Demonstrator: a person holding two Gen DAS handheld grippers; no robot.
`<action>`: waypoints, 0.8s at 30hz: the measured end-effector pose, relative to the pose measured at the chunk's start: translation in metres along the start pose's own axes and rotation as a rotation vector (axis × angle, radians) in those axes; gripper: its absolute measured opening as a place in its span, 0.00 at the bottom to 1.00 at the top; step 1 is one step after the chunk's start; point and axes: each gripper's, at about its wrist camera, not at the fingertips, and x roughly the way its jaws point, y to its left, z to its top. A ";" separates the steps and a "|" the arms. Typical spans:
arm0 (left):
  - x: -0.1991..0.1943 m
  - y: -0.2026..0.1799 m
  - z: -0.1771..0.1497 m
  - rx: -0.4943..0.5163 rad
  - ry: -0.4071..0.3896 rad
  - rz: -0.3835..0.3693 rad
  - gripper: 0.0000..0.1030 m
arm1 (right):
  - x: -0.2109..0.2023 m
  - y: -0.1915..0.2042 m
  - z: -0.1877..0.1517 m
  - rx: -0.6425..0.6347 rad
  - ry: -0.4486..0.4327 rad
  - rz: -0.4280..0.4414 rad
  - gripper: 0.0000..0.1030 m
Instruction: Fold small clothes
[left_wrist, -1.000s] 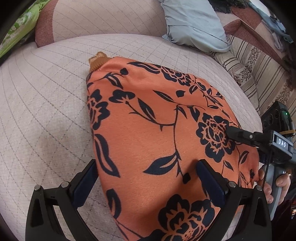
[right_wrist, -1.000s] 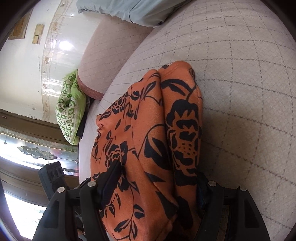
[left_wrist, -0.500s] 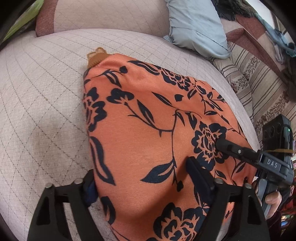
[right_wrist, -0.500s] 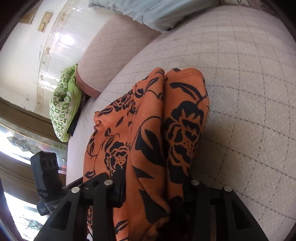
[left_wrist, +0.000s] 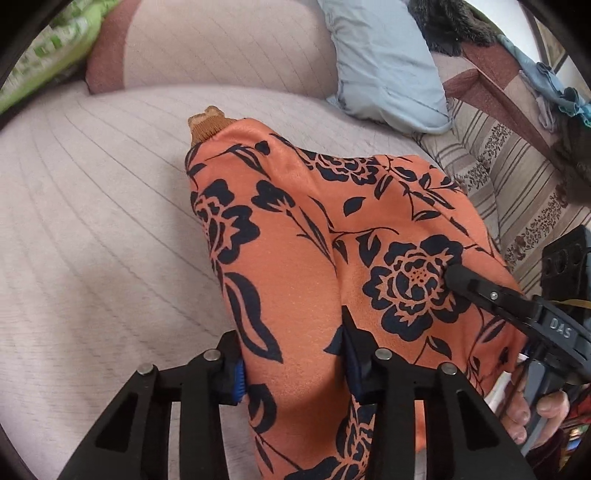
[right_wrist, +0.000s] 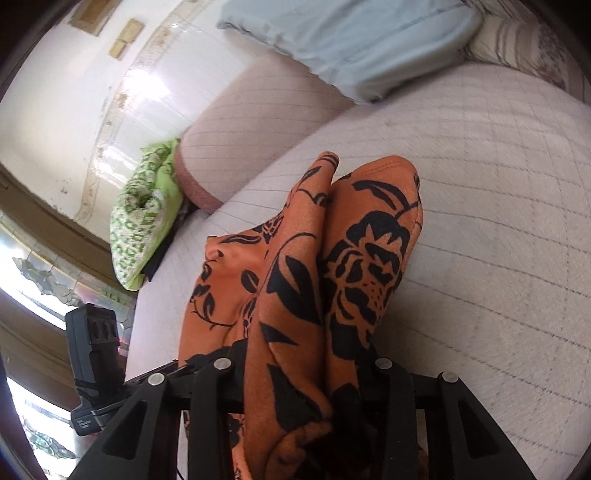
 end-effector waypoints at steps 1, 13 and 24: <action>-0.007 0.002 0.000 -0.002 -0.014 0.009 0.41 | 0.001 0.006 0.000 -0.009 -0.005 0.005 0.37; -0.078 0.047 -0.014 -0.064 -0.117 0.122 0.41 | 0.024 0.076 -0.016 -0.047 0.017 0.130 0.37; -0.106 0.097 -0.042 -0.109 -0.121 0.197 0.41 | 0.059 0.117 -0.042 -0.073 0.092 0.169 0.37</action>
